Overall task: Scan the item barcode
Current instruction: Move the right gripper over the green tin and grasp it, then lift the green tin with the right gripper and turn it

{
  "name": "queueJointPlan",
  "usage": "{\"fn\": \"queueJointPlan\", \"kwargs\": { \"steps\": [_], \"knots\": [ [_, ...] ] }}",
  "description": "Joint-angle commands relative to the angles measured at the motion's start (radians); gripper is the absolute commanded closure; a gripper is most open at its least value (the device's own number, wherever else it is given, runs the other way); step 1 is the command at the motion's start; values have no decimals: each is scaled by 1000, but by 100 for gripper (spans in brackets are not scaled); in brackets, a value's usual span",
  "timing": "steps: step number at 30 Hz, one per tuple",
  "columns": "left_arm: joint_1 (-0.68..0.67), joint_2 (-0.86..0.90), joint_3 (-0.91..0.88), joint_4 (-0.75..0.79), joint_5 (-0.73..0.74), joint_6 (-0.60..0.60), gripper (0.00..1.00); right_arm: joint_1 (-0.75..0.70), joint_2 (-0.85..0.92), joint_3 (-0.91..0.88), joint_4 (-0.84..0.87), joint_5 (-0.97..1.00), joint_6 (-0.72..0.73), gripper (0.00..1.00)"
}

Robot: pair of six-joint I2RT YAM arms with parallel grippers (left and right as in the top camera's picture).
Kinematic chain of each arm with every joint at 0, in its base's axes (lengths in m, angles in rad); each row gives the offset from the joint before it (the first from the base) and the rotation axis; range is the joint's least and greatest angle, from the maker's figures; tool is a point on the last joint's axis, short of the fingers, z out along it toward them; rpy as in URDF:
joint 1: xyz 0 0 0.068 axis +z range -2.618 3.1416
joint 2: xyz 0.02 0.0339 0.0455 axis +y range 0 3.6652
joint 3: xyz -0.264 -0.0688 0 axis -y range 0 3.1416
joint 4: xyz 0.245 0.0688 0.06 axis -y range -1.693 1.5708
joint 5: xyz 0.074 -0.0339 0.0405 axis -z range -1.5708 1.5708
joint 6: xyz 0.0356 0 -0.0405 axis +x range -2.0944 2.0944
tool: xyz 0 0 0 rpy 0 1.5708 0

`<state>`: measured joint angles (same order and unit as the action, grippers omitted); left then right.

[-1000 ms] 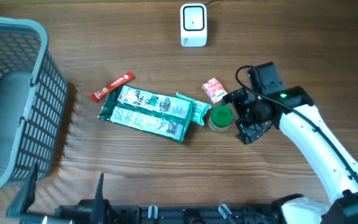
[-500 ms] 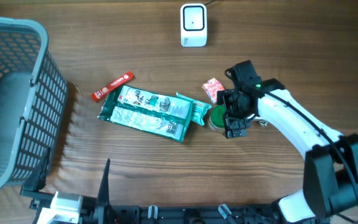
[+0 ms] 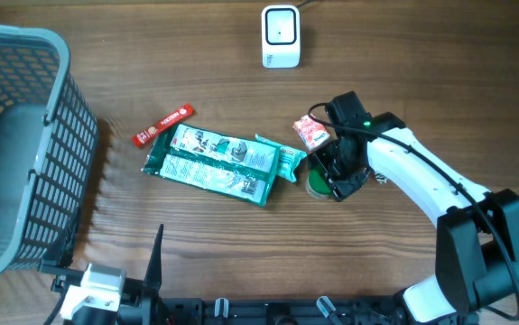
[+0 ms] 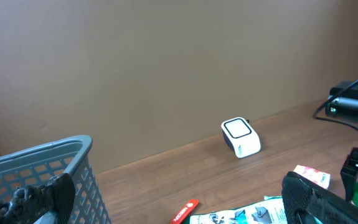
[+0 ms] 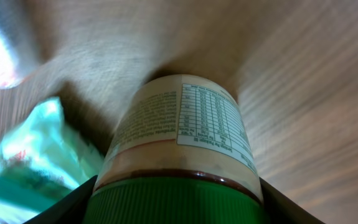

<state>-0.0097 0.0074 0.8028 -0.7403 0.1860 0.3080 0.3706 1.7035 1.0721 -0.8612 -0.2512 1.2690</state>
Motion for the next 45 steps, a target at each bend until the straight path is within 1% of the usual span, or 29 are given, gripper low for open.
{"fn": "queueJointPlan", "kwargs": {
  "steps": [1, 2, 4, 6, 10, 11, 12, 13, 16, 17, 19, 20, 22, 25, 28, 30, 33, 37, 40, 42, 45],
  "knots": [
    [6, -2, -6, -12, 15, 2, 0, 1, 13, 108, -15, 57, -534, 40],
    [6, -2, -6, -20, 15, 2, 0, 1, 13, 123, -14, 72, -615, 38],
    [6, -2, -6, -39, 15, 1, 0, 1, 13, 134, -5, 127, -769, 31],
    [6, -2, -6, -49, 15, 1, 0, 1, 13, 134, -29, 172, -845, 29],
    [6, -2, -6, -55, 15, 2, 0, 1, 13, 134, -107, 287, -904, 26],
    [6, -2, -6, -56, 15, 2, 0, 1, 13, 134, -119, 306, -903, 21],
    [6, -2, -6, -56, 15, 2, 0, 1, 13, 134, -131, 328, -899, 10],
    [6, -2, -6, -58, 15, 1, 0, 1, 13, 134, -140, 327, -901, 7],
    [6, -2, -6, -65, 19, -3, 0, 1, 13, 134, -157, 328, -903, 5],
    [6, -2, -6, -65, 43, -3, 0, 1, 13, 134, -159, 327, -902, 4],
    [6, -2, -7, -71, 95, -2, 0, 1, 13, 135, -164, 303, -891, 0],
    [6, -2, -8, -72, 93, 4, 0, 1, 13, 140, -171, 284, -846, 0],
    [6, -2, -8, -50, 94, 32, 0, 0, 13, 162, -192, 243, -741, 0],
    [6, -2, -18, -16, 94, 72, 0, 0, 13, 211, -268, 243, -429, 0],
    [6, -1, -72, 55, 94, 82, 0, 0, 13, 222, -285, 267, -291, 0],
    [6, -1, -137, 114, 93, 82, 0, 0, 15, 222, -284, 296, -242, 1],
    [6, -1, -288, 209, 83, 82, 0, 0, 16, 222, -238, 342, -251, 1],
    [6, -1, -403, 236, 84, 81, 0, 0, 29, 222, -216, 380, -253, 0],
    [6, -1, -431, 232, 84, 81, 0, 0, 71, 222, -187, 379, -339, 0],
    [6, -1, -431, 233, 84, 81, 0, 0, 106, 222, -185, 374, -369, 1],
    [6, -1, -431, 229, 87, 80, 0, 0, 187, 222, -158, 326, -433, 0]
  ]
}}
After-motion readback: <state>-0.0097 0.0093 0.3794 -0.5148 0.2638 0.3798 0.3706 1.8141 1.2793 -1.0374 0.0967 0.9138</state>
